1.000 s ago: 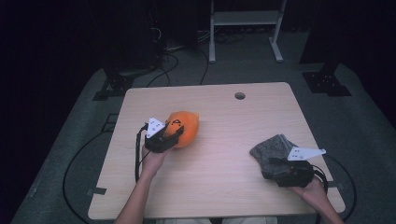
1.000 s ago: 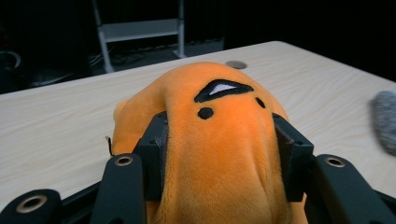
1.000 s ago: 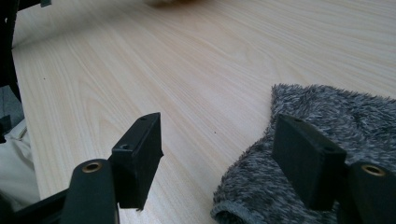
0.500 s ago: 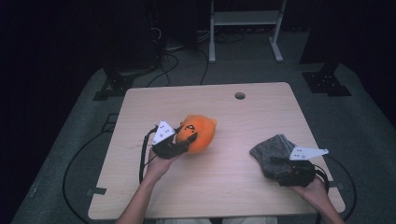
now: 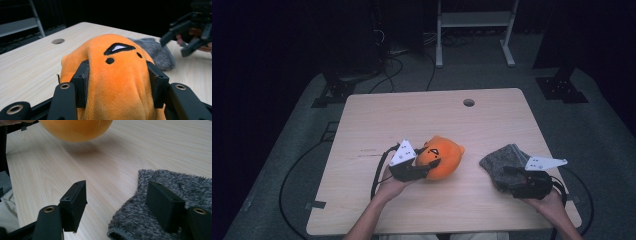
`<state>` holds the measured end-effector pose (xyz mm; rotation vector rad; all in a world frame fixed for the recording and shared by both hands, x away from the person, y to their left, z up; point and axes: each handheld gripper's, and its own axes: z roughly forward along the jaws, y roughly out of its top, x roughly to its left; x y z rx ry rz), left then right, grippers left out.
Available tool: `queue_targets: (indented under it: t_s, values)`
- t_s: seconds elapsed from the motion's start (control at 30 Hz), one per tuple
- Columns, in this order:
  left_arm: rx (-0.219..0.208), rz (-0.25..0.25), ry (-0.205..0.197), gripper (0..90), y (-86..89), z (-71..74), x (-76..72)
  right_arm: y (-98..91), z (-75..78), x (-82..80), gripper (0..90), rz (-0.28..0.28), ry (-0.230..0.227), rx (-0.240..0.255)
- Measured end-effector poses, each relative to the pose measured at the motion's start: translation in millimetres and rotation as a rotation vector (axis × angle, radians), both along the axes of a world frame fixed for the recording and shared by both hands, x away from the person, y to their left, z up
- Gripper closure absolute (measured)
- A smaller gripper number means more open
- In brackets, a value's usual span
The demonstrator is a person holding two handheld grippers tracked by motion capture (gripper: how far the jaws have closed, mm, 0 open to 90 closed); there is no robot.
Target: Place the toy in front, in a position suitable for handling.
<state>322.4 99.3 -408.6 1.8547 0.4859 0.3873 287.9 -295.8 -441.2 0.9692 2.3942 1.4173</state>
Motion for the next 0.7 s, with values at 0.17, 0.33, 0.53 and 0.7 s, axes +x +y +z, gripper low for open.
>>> queue_targets:
  t_s: [0.17, 0.33, 0.53, 0.7]
  values:
    - [0.015, -0.06, 0.003, 47.0, -6.7, -3.8, -4.0, -1.5, 0.9, -0.2, 31.8, -0.005, -0.003, 0.005]
    - [0.037, -0.106, 0.01, 46.5, -10.7, -9.4, -6.2, -1.4, 1.5, -0.3, 31.8, -0.008, -0.011, 0.006]
    - [0.053, -0.134, 0.017, 45.6, -13.7, -14.6, -7.3, -2.7, 1.7, -0.2, 31.8, -0.017, -0.016, 0.01]
    - [0.066, -0.146, 0.03, 45.0, -14.0, -20.4, -5.1, -3.7, 2.0, -0.2, 31.8, -0.025, -0.016, 0.014]
